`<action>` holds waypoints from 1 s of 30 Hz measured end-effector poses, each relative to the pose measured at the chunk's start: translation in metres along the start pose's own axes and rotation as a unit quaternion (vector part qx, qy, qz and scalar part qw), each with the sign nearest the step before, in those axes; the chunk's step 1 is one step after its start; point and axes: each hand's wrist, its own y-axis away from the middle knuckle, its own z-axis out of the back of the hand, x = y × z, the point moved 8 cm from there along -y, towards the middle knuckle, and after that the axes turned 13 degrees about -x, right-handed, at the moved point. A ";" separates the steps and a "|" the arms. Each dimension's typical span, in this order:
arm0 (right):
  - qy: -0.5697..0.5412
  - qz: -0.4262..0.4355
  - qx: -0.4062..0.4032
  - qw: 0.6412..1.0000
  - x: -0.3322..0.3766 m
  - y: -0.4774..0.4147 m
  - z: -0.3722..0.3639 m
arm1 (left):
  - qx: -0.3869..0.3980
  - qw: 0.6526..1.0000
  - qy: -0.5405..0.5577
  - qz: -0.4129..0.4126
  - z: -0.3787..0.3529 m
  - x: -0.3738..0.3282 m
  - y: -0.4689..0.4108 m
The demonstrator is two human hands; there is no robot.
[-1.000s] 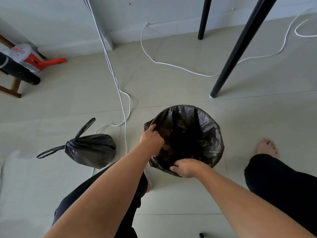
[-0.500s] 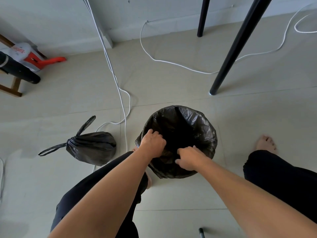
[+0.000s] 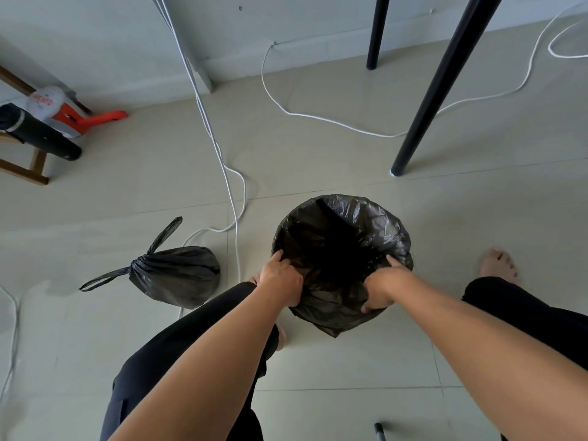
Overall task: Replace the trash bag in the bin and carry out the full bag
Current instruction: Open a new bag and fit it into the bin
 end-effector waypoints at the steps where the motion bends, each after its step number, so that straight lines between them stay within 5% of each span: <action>1: -0.014 0.001 -0.022 1.000 -0.002 0.000 0.007 | -0.014 1.000 0.017 -0.004 0.007 -0.004 -0.002; 7: -0.172 -0.024 -0.177 0.969 0.032 -0.002 0.038 | -0.144 0.989 0.022 -0.028 0.049 -0.004 -0.019; 14: -0.229 -0.057 -0.092 0.967 0.078 -0.002 -0.021 | -0.034 0.998 -0.062 -0.005 0.007 0.013 -0.017; 23: -0.176 -0.022 -0.090 0.980 0.063 0.006 -0.030 | 0.012 0.997 -0.068 0.030 -0.005 0.011 -0.006; 26: -0.169 -0.026 -0.054 0.984 0.055 0.005 -0.026 | -0.024 0.999 -0.045 0.018 0.015 0.003 -0.008; 30: -0.186 -0.045 -0.159 0.969 0.054 -0.001 0.001 | -0.123 0.992 -0.025 -0.025 0.048 -0.005 -0.018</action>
